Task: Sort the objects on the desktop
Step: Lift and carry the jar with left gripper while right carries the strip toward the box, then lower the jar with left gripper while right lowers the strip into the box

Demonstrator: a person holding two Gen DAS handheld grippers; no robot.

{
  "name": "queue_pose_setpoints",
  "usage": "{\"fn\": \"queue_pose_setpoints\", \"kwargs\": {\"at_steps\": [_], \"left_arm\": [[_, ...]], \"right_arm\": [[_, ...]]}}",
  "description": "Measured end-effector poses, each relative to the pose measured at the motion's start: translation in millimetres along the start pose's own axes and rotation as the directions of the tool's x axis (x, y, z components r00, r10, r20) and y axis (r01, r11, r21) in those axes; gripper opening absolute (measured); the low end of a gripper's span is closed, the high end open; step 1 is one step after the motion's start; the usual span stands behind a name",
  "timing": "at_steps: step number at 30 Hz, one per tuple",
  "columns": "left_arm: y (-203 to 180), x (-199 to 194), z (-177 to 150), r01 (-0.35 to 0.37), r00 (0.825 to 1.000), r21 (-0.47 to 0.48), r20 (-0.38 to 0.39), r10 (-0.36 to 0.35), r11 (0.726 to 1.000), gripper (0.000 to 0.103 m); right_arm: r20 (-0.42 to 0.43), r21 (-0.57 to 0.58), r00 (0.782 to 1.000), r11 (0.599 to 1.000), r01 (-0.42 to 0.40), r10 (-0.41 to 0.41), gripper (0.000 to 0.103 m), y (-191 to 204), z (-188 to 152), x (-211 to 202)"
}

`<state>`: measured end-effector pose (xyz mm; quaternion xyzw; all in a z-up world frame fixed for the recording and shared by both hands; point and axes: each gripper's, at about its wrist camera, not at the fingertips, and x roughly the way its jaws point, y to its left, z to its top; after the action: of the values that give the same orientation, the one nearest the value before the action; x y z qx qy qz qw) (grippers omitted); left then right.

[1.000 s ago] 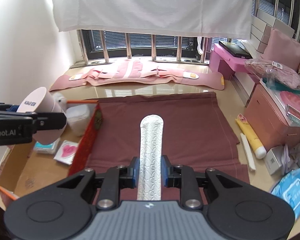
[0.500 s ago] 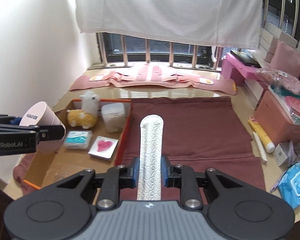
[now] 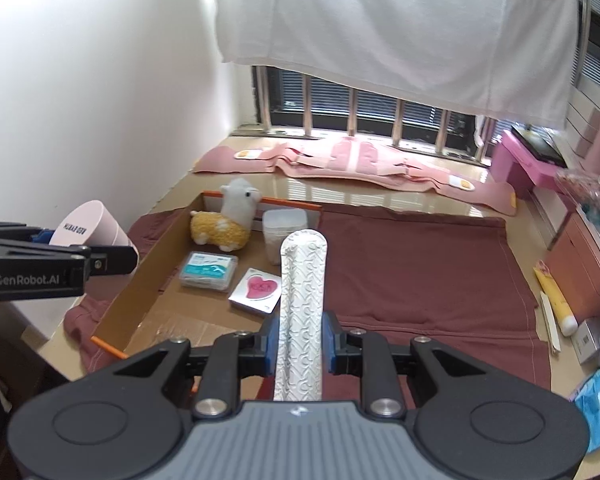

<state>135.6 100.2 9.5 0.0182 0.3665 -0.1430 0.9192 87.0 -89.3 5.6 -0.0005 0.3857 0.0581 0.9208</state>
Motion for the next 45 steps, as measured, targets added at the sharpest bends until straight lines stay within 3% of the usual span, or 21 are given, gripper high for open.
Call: {"fn": "queue_pose_setpoints", "kwargs": {"at_steps": [11, 19, 29, 35, 39, 45], "left_arm": [[4, -26, -15, -0.098, 0.995, -0.037, 0.012, 0.099, 0.995, 0.055], [18, -31, -13, -0.109, 0.994, -0.047, 0.009, 0.109, 0.993, 0.055], [46, 15, -5, 0.001, 0.999, 0.023, -0.04, 0.0, 1.0, 0.055], [67, 57, 5, 0.094, 0.992, 0.131, -0.092, -0.083, 0.987, 0.055], [76, 77, 11, 0.158, 0.985, 0.233, -0.11, -0.136, 0.96, 0.055], [75, 111, 7, 0.251, 0.963, 0.373, -0.188, -0.192, 0.893, 0.055]], "right_arm": [[-0.011, -0.077, 0.996, 0.993, -0.092, 0.091, 0.021, 15, 0, -7], [-0.024, -0.116, 0.99, 0.983, -0.14, 0.138, 0.021, 35, 9, 1], [-0.077, -0.107, 0.988, 0.984, -0.141, 0.133, 0.021, 56, 20, 53], [-0.103, -0.119, 0.99, 0.987, -0.11, 0.098, 0.021, 71, 26, 97], [-0.131, -0.141, 0.989, 0.986, -0.092, 0.074, 0.021, 79, 27, 123], [-0.176, -0.153, 0.981, 0.982, -0.108, 0.08, 0.021, 88, 23, 148]]}}
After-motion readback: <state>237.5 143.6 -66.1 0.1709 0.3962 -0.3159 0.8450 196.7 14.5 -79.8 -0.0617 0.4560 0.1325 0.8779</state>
